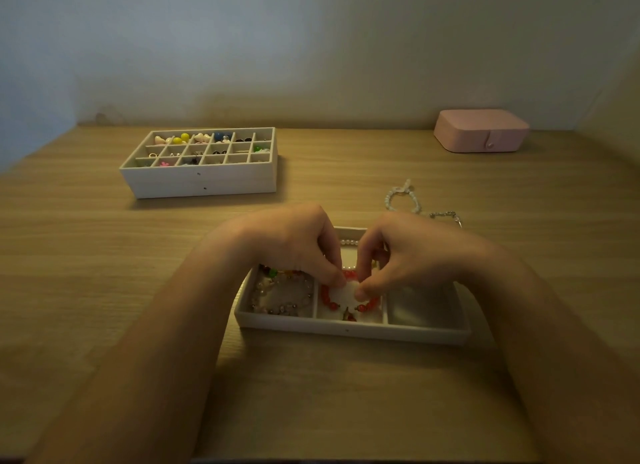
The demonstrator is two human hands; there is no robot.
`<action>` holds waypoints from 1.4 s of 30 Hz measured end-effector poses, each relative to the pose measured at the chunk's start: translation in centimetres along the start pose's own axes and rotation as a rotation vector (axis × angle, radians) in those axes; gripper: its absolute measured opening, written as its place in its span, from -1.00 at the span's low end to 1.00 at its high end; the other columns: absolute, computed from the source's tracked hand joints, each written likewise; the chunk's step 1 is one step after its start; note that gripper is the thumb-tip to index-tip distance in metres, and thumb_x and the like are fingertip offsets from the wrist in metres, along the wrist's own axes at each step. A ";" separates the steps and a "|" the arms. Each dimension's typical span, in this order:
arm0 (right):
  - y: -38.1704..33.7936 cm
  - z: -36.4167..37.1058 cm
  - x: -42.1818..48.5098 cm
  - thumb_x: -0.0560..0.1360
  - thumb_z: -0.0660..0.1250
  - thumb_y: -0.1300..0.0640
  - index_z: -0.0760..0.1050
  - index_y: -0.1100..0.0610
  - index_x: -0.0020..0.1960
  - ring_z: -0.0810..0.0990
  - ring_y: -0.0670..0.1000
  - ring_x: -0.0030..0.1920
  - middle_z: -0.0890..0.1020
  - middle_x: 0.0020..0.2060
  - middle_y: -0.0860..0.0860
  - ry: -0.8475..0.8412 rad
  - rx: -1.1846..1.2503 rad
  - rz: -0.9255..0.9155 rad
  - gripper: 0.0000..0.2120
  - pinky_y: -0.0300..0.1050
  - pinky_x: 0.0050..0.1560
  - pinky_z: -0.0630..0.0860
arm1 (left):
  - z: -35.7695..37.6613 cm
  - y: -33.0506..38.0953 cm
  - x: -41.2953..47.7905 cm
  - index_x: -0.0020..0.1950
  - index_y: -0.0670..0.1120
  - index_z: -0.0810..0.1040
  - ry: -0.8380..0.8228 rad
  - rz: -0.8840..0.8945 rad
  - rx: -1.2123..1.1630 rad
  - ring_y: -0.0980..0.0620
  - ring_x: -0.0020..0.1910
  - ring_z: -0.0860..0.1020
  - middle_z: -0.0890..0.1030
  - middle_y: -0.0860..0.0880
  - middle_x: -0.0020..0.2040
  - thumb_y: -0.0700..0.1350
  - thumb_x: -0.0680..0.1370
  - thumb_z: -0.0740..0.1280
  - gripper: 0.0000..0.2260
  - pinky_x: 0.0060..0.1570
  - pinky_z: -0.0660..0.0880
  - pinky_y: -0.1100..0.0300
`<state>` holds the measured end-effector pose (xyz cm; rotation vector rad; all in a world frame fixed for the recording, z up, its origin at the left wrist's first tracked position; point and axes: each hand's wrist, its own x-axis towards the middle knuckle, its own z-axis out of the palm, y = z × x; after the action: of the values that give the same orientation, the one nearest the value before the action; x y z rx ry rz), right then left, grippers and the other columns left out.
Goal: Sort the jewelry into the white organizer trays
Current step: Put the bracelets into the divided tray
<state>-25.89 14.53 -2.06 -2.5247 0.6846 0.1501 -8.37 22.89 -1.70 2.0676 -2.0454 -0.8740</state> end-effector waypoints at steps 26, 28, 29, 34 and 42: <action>7.4 -1.8 4.8 0.47 0.48 -0.07 0.62 -0.04 -0.12 0.62 0.04 -0.01 0.68 -0.06 -0.05 0.411 -0.156 0.401 -0.88 0.02 0.06 0.60 | -1.3 1.8 1.9 -0.06 0.04 0.62 0.384 0.046 -0.080 0.11 -0.16 0.59 0.64 0.08 -0.17 0.04 0.57 0.38 -0.90 -0.12 0.54 0.17; 7.0 -1.9 5.3 0.50 0.45 -0.03 0.64 0.00 -0.12 0.62 0.07 0.02 0.69 -0.04 -0.02 0.397 -0.191 0.411 -0.89 0.04 0.09 0.60 | -1.6 1.8 1.7 -0.05 0.02 0.62 0.388 0.042 -0.134 0.15 -0.22 0.58 0.65 0.08 -0.20 0.02 0.57 0.38 -0.91 -0.20 0.49 0.23; 6.9 -2.1 5.4 0.53 0.43 -0.01 0.65 0.02 -0.10 0.62 0.07 0.02 0.69 -0.04 0.00 0.393 -0.163 0.397 -0.88 0.05 0.10 0.59 | -1.7 1.9 1.7 -0.05 0.02 0.62 0.400 0.045 -0.162 0.18 -0.26 0.56 0.64 0.08 -0.20 0.01 0.58 0.38 -0.91 -0.24 0.46 0.26; 5.6 -3.8 4.0 0.67 0.27 0.05 0.53 0.08 0.08 0.62 0.04 0.00 0.65 -0.05 0.01 0.574 0.402 0.213 -0.88 -0.06 0.00 0.53 | -1.2 2.5 2.0 0.07 -0.02 0.58 0.531 0.044 -0.353 0.15 -0.17 0.54 0.61 0.04 -0.06 -0.06 0.59 0.36 -0.90 -0.24 0.44 0.26; 2.7 -6.3 -1.5 0.64 0.29 0.10 0.56 0.16 0.09 0.66 -0.02 -0.27 0.66 -0.25 -0.01 0.425 0.846 -0.020 -0.86 -0.14 -0.20 0.61 | -0.5 5.9 2.6 0.38 -0.08 0.46 0.518 0.091 -0.900 -0.05 0.19 0.59 0.62 -0.10 0.19 -0.18 0.63 0.29 -0.69 0.17 0.54 0.04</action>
<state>-28.70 10.03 2.47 -1.7401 0.6867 -0.5818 -13.58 19.76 0.57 1.4627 -1.1438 -0.8837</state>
